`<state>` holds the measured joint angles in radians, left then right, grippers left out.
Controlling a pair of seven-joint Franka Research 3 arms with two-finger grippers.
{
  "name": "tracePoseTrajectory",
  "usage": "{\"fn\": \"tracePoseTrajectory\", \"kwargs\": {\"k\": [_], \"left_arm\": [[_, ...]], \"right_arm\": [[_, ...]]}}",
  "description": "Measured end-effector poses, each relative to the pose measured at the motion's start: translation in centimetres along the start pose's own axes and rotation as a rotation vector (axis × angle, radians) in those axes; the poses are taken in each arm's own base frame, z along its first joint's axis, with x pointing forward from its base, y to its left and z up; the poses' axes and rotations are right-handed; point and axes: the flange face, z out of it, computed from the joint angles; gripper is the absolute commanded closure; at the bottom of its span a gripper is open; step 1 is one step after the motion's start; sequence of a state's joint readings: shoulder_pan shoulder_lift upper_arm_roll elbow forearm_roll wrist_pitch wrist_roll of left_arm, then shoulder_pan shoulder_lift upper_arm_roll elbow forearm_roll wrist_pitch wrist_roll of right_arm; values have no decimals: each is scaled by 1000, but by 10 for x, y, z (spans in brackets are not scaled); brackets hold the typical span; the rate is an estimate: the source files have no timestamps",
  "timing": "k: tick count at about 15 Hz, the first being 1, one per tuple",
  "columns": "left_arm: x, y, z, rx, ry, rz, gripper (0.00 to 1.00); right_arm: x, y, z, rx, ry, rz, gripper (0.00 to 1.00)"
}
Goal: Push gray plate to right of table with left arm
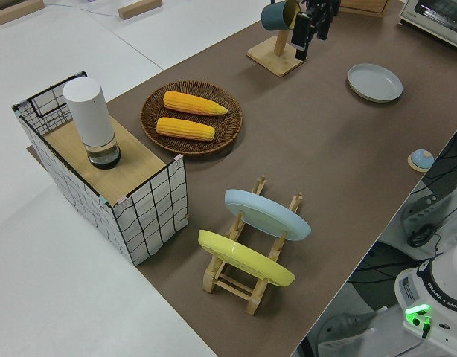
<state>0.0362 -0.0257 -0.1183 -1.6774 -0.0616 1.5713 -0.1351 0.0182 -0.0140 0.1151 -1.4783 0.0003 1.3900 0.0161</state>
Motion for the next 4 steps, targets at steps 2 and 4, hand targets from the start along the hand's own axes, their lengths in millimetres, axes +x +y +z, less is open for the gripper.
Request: {"fn": "tracePoseTrajectory", "kwargs": {"k": [2,4], "left_arm": [[1,0,-1,-1,3,8,0],[2,2,-6,-2,13,16,0]], "right_arm": [[0,0,0,0,0,0,17],[0,0,0,0,0,0,17]]}}
